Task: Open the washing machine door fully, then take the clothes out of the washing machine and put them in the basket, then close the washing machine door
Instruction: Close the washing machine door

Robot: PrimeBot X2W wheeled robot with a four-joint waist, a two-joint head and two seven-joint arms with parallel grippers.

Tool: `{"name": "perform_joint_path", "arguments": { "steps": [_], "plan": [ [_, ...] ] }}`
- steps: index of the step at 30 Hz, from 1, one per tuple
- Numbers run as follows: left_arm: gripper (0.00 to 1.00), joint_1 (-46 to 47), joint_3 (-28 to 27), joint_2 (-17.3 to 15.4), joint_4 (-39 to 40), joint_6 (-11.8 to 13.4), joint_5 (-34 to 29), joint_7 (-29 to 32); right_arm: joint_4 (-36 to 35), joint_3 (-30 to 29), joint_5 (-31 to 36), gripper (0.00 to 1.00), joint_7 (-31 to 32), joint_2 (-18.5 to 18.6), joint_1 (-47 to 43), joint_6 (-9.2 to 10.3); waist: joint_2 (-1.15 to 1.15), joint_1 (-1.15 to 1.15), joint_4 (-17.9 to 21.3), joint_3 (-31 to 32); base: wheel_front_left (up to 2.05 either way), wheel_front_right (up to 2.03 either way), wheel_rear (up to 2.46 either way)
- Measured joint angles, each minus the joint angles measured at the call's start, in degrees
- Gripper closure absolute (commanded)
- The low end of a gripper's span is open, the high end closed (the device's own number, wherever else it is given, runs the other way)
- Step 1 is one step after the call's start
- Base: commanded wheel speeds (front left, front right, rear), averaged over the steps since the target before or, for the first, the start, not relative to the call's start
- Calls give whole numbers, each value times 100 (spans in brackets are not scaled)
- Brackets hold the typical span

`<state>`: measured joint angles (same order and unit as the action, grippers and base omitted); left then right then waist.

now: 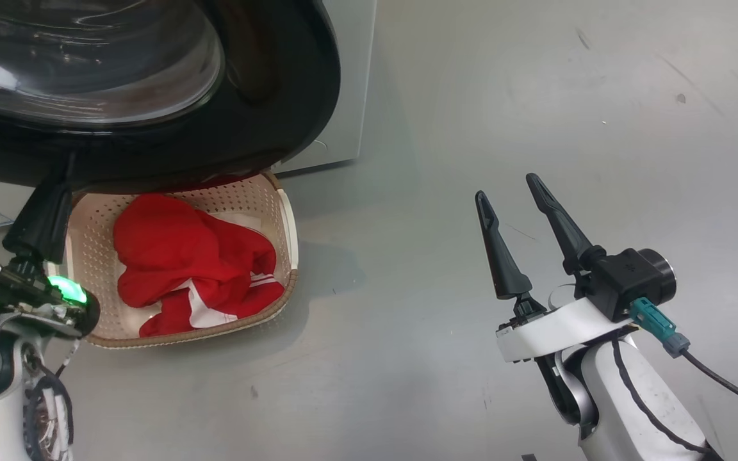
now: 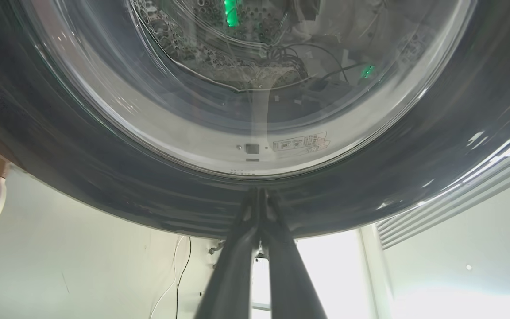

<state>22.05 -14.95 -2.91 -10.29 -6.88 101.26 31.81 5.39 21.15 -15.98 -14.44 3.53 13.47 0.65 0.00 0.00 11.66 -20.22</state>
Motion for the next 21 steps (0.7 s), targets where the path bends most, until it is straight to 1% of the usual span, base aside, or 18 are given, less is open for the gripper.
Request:
{"name": "perform_joint_path", "arguments": {
  "steps": [2,3,4,6,7,8,11,15,19,21],
  "plan": [
    [84,-135,-3,26,49,0,0,-37,15,-57,1,0,0,26,-12,1,0,0,-104,61,0,0,0],
    [84,-197,-8,37,118,0,0,-38,15,-80,3,0,0,36,-13,1,0,0,-156,90,0,0,0],
    [78,-240,-14,45,182,0,0,-65,16,-97,19,0,0,41,-16,1,0,0,-208,119,0,0,0],
    [59,-322,-47,51,302,0,-1,-100,26,-118,66,0,0,46,-32,0,0,0,-311,180,0,0,0],
    [20,-374,-81,55,336,0,-18,-172,33,-134,76,0,0,47,-50,0,0,0,-360,213,0,0,0],
    [0,-374,-81,55,336,0,-18,-172,33,-134,76,0,0,47,-50,0,0,0,-360,213,0,0,0],
    [0,-627,-171,55,417,0,-136,-336,85,-146,98,0,0,47,-121,-7,0,0,-476,331,0,0,0],
    [0,-901,-289,60,643,0,-541,-646,111,-164,99,0,0,40,-157,-9,0,0,-582,504,0,0,0],
    [0,-1100,-270,52,991,0,-1397,-1024,147,-283,99,0,0,58,-318,-8,0,0,-653,667,0,0,0],
    [0,-1237,-192,-42,1188,0,-2022,-1282,178,-327,99,0,0,64,-392,-7,0,0,-680,744,0,0,0]
  ]
}}
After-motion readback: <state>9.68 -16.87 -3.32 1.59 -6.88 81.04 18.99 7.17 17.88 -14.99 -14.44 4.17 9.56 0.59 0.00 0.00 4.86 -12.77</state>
